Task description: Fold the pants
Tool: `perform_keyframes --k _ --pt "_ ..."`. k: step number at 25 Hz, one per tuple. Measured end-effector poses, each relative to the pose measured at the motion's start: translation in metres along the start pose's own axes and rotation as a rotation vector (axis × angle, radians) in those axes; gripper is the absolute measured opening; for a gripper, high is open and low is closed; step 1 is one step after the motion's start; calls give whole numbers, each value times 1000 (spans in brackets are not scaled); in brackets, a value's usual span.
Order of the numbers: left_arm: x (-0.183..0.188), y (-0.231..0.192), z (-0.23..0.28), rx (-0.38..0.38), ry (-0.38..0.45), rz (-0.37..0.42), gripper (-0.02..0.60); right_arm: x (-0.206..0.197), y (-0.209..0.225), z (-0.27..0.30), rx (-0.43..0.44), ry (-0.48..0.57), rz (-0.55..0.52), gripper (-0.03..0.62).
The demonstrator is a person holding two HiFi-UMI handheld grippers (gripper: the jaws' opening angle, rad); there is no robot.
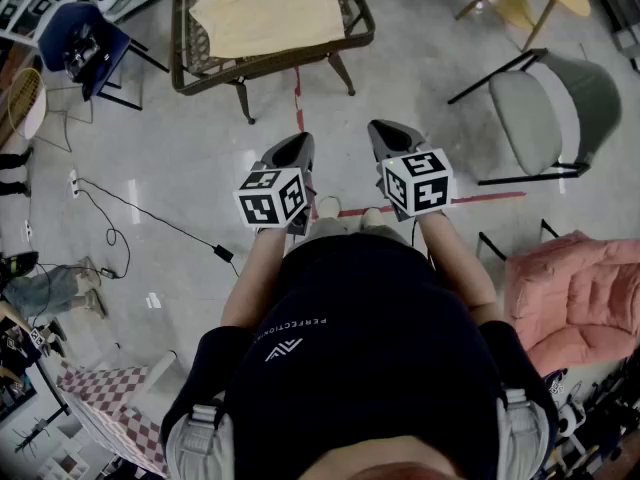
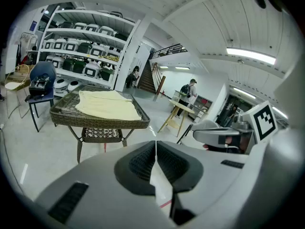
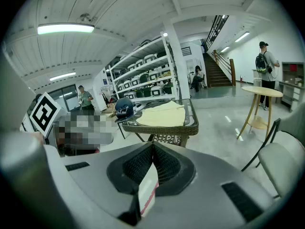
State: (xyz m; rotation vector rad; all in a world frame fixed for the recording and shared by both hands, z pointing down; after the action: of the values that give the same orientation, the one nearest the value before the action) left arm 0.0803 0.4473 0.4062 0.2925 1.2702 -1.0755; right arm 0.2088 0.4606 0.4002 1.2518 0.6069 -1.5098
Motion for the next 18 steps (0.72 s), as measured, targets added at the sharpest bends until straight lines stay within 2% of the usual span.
perform_keyframes --k 4,18 --pt "1 -5 0 -1 8 4 17 2 -2 4 14 29 35 32" --pt "7 -50 -1 -45 2 6 17 -5 -18 37 17 -8 67 34"
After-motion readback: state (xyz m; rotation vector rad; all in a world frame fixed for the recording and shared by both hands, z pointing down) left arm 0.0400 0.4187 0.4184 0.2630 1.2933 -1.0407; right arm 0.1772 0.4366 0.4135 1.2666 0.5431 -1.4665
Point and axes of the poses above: the fingertips, and each gripper's own axes: z forward along the fingers, y to its right, x out of its top, the point moved 1 cm from there along -z, backward along the fingers, and after that the axes turned 12 degrees about y, right-handed, at the moved point
